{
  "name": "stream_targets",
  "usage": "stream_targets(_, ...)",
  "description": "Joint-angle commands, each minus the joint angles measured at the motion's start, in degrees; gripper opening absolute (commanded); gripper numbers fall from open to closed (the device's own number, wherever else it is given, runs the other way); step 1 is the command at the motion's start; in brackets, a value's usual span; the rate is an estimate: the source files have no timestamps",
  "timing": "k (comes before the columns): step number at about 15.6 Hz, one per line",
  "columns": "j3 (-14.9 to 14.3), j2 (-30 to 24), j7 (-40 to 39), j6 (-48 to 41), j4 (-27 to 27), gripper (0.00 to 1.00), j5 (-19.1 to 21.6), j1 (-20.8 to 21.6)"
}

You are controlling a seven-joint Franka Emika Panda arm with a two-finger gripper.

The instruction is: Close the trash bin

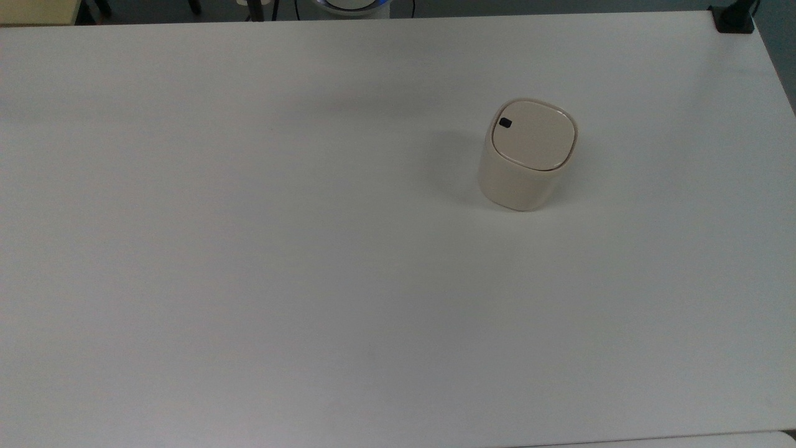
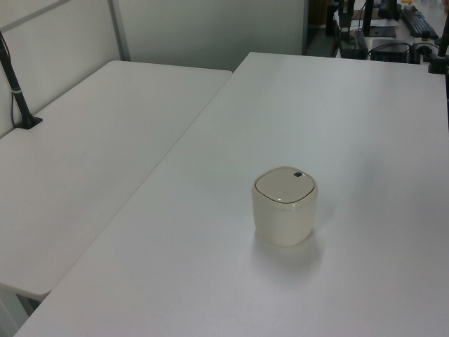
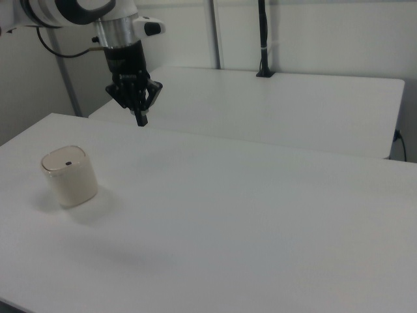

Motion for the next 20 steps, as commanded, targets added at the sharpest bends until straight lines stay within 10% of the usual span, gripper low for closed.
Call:
stream_targets(1,0.44,-1.16,2.8,0.06,-1.39,0.17,1.28,-0.04)
stream_targets(6,-0.96,-0.72,7.64,3.32,-1.65,0.2,2.52,3.56)
stream_targets(7,-0.96,-0.63,7.64,3.32,-1.65,0.34,2.52,3.56)
stream_targets(8,-0.96,-0.63,7.64,3.32,-1.65,0.71,2.52,3.56)
stream_targets(12,-1.05,-0.72,7.64,3.14,-1.74,1.0,1.82,4.26)
stream_targets(20,-1.23,-0.9,7.73,3.14,-1.65,1.0,1.82,3.65)
